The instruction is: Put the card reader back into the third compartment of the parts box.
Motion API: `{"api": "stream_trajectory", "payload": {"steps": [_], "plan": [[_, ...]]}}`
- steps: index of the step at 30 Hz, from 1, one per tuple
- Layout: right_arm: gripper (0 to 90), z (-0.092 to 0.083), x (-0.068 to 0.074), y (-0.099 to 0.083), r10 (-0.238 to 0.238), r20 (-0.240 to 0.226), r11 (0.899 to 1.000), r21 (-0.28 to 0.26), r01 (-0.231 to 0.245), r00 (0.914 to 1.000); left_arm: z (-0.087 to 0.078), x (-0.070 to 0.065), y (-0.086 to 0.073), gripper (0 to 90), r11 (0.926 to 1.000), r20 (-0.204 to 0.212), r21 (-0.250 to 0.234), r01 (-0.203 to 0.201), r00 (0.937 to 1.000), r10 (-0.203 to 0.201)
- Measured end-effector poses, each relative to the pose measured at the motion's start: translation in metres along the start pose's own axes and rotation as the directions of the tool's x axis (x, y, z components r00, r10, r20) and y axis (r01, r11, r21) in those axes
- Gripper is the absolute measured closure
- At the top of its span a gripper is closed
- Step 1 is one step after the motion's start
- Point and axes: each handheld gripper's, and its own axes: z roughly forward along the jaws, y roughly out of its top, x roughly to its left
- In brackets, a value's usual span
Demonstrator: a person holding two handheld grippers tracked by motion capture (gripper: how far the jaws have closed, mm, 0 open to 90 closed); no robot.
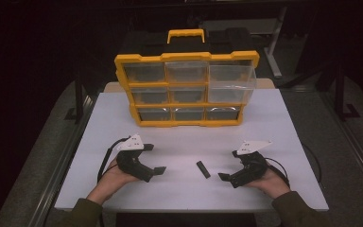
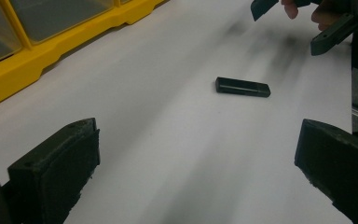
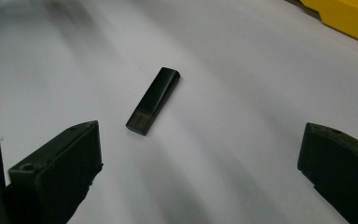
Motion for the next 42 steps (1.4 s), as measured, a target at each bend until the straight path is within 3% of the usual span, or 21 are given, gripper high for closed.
{"api": "stream_trajectory", "payload": {"steps": [42], "plan": [[0.0, 0.001, 0.000, 0.001, -0.006, -0.006, 1.000, -0.006, 0.006, 1.0000, 0.033, -0.016, 0.021, 0.0, 1.0000, 0.035, -0.003, 0.002, 0.9994, -0.001]]}}
